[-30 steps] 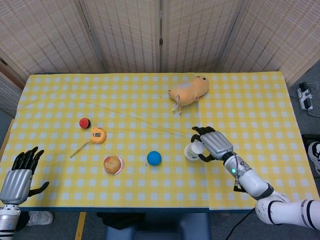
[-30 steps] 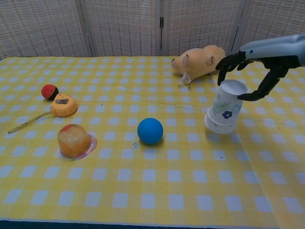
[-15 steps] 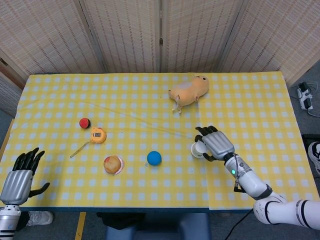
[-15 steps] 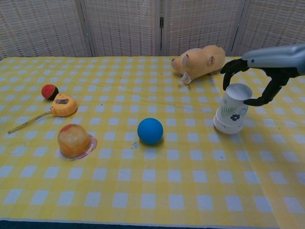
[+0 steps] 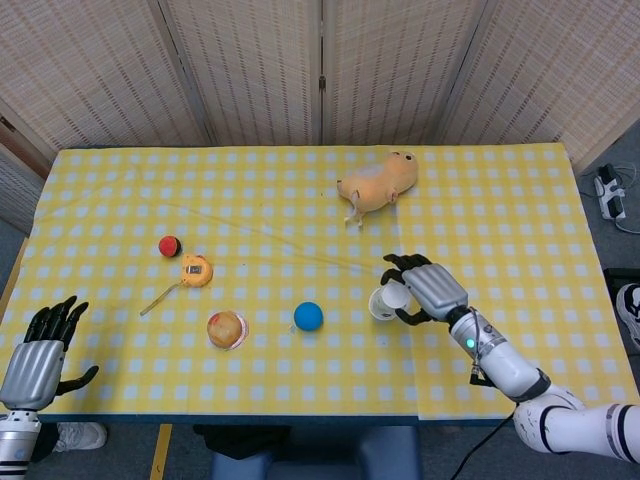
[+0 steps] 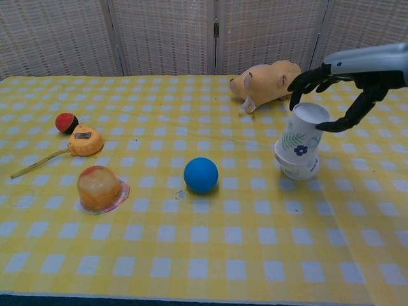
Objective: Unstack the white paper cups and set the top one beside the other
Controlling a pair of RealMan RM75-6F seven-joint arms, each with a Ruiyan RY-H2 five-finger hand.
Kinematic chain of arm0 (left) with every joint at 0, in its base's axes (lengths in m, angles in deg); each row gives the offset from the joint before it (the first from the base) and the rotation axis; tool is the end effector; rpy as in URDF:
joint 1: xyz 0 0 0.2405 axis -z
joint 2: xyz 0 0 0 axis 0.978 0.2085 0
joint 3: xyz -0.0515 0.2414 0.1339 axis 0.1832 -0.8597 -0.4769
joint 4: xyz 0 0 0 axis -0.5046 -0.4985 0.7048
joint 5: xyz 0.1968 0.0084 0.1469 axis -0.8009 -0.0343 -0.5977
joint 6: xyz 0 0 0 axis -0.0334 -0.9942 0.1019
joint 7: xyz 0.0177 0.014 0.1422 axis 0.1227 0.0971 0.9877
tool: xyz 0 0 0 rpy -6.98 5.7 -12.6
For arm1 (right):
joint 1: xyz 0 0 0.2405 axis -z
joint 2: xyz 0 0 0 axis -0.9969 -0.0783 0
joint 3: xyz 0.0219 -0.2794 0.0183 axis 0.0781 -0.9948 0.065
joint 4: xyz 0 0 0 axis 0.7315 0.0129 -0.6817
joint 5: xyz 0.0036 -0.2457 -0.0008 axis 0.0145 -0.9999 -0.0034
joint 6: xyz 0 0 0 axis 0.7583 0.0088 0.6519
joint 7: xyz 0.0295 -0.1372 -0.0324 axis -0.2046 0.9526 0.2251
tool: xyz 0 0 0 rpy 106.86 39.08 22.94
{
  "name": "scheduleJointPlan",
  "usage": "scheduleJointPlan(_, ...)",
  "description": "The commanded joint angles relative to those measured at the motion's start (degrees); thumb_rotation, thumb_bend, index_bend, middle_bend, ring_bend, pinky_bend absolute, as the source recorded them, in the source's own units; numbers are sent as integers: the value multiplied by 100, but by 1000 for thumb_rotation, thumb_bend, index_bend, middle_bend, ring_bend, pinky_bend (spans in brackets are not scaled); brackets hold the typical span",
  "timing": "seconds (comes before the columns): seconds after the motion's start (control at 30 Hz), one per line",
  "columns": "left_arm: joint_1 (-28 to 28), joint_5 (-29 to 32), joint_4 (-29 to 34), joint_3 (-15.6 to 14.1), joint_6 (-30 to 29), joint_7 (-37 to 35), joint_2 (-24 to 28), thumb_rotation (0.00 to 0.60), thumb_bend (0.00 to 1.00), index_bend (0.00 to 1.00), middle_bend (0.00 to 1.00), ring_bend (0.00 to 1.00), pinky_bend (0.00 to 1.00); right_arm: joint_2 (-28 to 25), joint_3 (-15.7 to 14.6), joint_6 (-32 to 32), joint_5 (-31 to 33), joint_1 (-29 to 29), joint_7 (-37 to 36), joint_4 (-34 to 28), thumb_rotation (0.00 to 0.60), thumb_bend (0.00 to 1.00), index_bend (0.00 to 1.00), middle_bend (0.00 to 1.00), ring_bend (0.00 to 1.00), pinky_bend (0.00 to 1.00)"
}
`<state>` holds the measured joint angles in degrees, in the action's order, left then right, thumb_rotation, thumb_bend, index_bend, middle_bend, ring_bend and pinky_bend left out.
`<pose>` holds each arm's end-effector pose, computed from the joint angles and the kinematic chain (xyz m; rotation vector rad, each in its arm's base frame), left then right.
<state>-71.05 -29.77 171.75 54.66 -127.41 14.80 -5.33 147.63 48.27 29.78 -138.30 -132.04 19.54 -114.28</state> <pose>-0.3493 0.1912 0.1108 -1.4509 -0.9238 -0.8187 -0.1633 -0.3415 0.0540 1.9435 -1.1787 0.7914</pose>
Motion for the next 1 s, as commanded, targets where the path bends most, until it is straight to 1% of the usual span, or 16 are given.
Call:
scheduleJointPlan(0.03,3,-2,3,0,4,1,1,600,249,71,7,23,0,-184,79,43,-136,106,-136,-92,600,442,392,113,114,99)
scheduleJointPlan(0.2,12,-11,5,-1,14,2,1,600,249,71,7,23,0,-312,88,96,-207,178,-193,-164,600,442,392,113,114,99)
scheduleJointPlan(0.4,26,-28,46,0,22,23,13,600,248,71,8,23,0,-722,71,311,-402,467,-394,-322,600,443,391,113,115,99)
scheduleJointPlan(0.63,37,-59,116,-1,7,76,32,600,248,71,7,23,0,-992,44,442,-601,761,-672,-334,600,442,392,113,116,99)
scheduleJointPlan(0.83,37,-82,182,-10,-5,123,56,600,249,71,8,23,0,-1081,-45,462,-792,1015,-928,-207,600,442,392,113,116,99)
scheduleJointPlan(1.0,46,-107,229,-17,-4,166,62,600,249,71,8,23,0,-998,-135,371,-902,1150,-1060,16,600,442,392,113,116,100)
